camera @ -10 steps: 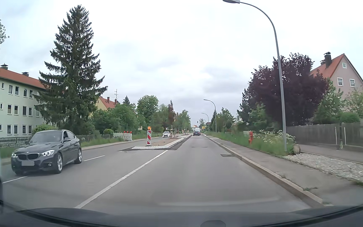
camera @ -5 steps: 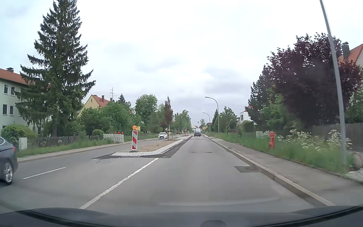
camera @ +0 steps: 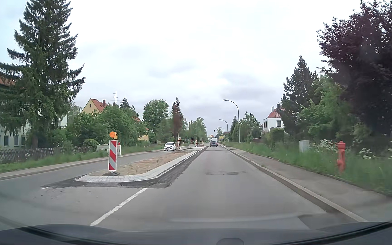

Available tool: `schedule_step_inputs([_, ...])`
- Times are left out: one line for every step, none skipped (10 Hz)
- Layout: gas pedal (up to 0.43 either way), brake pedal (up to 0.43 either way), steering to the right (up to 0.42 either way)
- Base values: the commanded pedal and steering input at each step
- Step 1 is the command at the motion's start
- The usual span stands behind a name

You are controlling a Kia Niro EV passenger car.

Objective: Follow the waypoints while adhering to traffic rules and regulations

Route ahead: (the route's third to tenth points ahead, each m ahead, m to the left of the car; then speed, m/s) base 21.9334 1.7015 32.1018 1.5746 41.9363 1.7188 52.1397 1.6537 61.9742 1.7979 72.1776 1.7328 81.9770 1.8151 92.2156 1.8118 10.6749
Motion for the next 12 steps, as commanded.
schedule_step_inputs([0.189, 0.0, -0.001])
schedule_step_inputs([0.189, 0.0, -0.001])
schedule_step_inputs([0.189, 0.0, 0.0])
schedule_step_inputs([0.189, 0.0, 0.001])
schedule_step_inputs([0.189, 0.0, 0.001])
schedule_step_inputs([0.189, 0.0, 0.002])
schedule_step_inputs([0.189, 0.0, 0.002])
schedule_step_inputs([0.189, 0.0, 0.002])
schedule_step_inputs([0.189, 0.0, 0.003])
schedule_step_inputs([0.189, 0.0, 0.003])
schedule_step_inputs([0.189, 0.0, 0.003])
schedule_step_inputs([0.189, 0.0, 0.004])
